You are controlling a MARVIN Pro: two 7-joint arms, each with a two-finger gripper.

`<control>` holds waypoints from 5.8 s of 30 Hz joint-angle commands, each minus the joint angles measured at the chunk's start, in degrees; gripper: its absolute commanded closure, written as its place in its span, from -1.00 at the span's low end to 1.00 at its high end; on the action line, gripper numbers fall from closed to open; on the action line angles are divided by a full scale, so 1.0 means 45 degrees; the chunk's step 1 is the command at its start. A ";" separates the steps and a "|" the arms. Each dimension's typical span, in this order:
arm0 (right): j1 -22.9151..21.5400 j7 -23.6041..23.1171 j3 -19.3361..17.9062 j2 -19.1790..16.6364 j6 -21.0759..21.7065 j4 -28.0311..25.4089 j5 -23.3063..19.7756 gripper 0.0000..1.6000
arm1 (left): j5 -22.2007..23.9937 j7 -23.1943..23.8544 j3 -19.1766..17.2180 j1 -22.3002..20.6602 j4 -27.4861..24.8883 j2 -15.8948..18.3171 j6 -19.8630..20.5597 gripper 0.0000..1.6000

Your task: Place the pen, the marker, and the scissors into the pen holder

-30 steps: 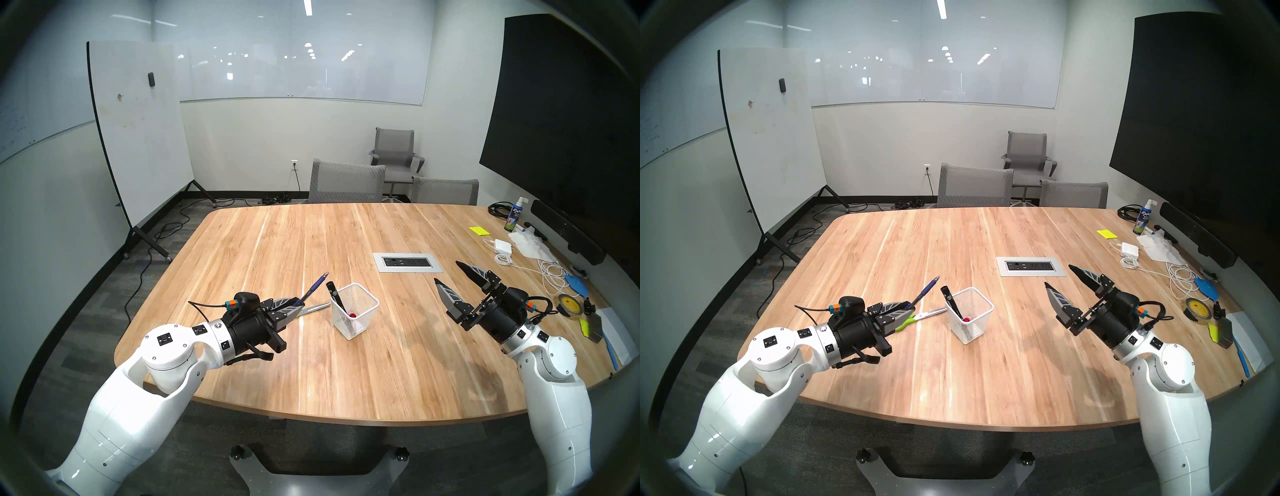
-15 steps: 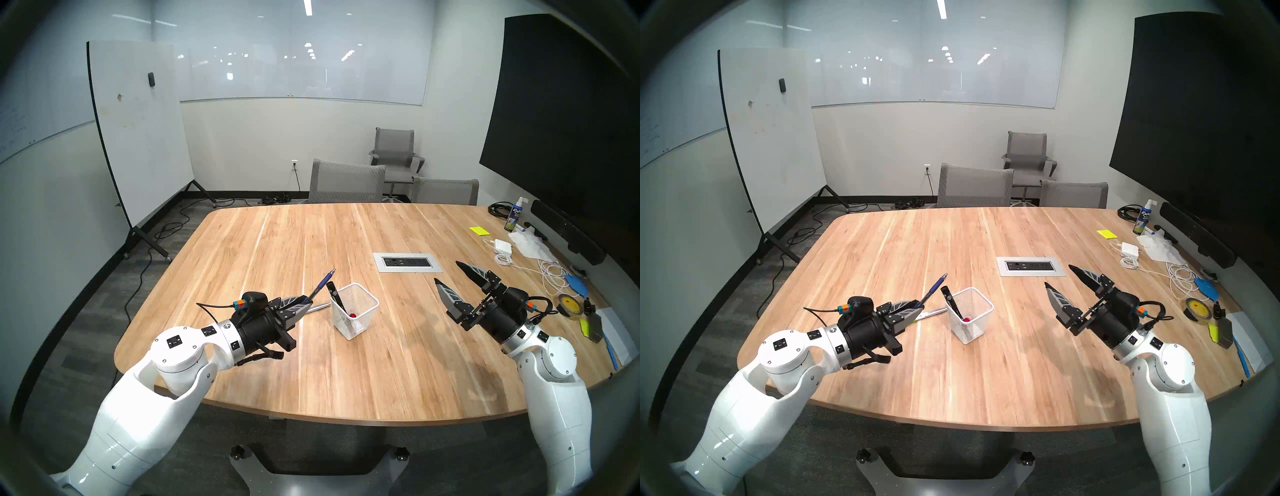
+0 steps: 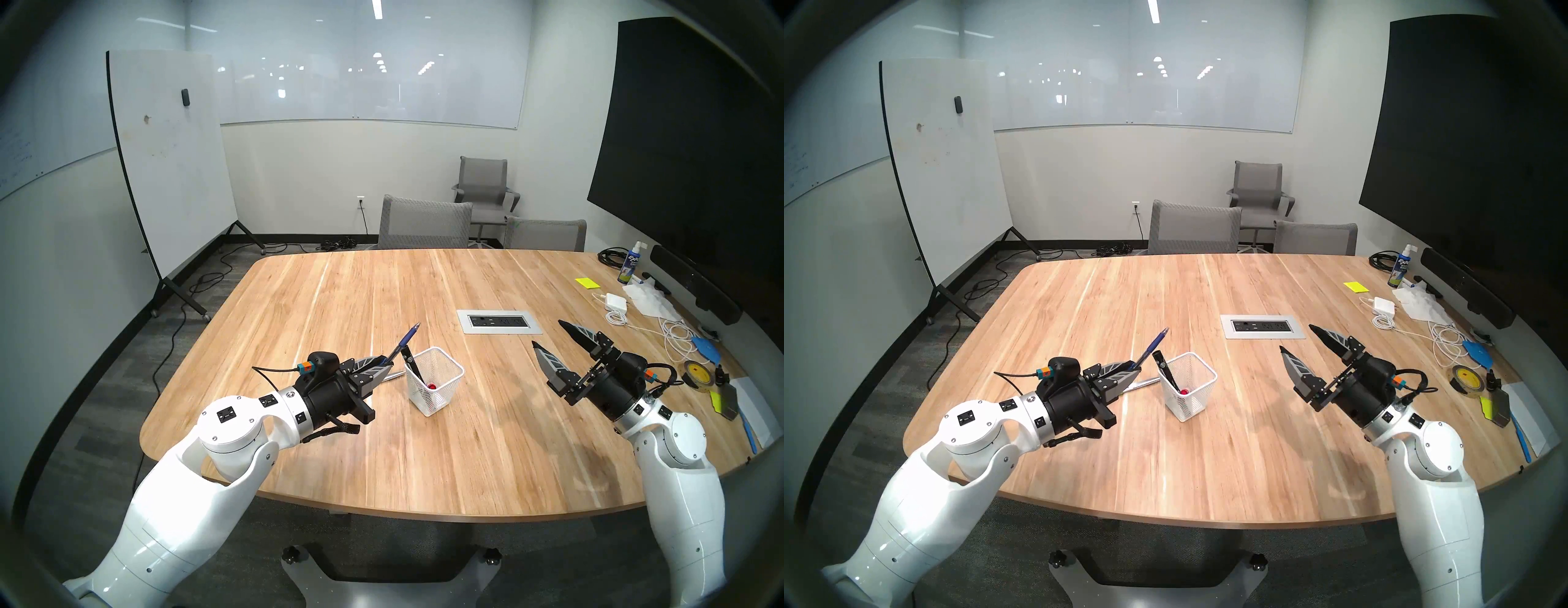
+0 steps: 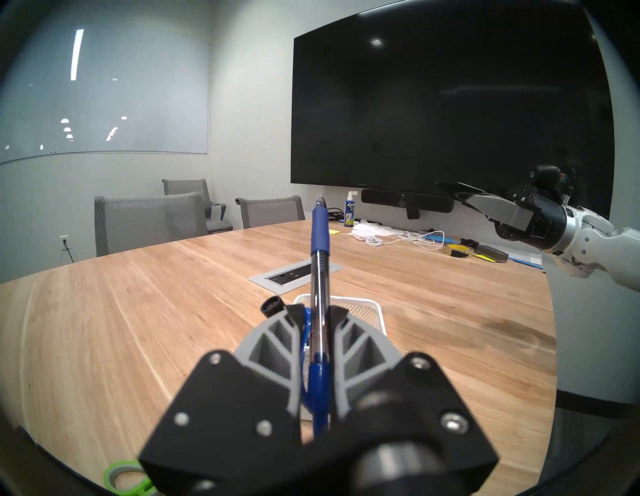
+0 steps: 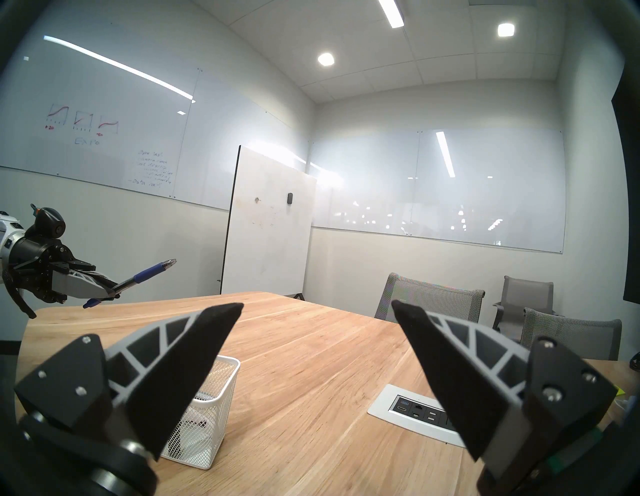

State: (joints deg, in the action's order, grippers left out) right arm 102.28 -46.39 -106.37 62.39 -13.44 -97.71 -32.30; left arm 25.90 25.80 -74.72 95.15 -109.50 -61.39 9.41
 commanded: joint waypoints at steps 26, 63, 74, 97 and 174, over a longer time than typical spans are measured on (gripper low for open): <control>-0.0096 -0.0001 -0.0028 0.0013 -0.0047 -0.0182 -0.0054 -1.00 | -0.0031 -0.0548 0.1246 -0.1466 0.0376 -0.0808 0.0295 1.00; -0.0432 -0.0064 -0.0255 -0.0327 0.0209 -0.0017 -0.0157 -1.00 | -0.0124 -0.0837 0.2035 -0.1729 0.0388 -0.0843 0.0098 1.00; -0.0455 -0.0263 -0.0334 -0.0410 0.0933 -0.0035 -0.0392 -1.00 | -0.0243 -0.0690 0.2063 -0.1724 0.0405 -0.0848 -0.0006 1.00; -0.0613 -0.0569 -0.0372 -0.0810 0.1762 -0.0054 -0.0265 -1.00 | -0.0435 -0.0539 0.2410 -0.1926 0.0533 -0.1220 -0.0121 1.00; -0.2110 -0.0090 0.1993 0.0515 0.1744 0.0473 0.0584 -1.00 | -0.0286 -0.0275 0.2515 -0.1574 0.0367 -0.1246 -0.0612 1.00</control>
State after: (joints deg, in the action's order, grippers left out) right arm 95.28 -47.24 -98.29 63.91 -5.63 -95.44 -29.47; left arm 24.81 24.57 -63.68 88.39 -106.35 -66.58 7.04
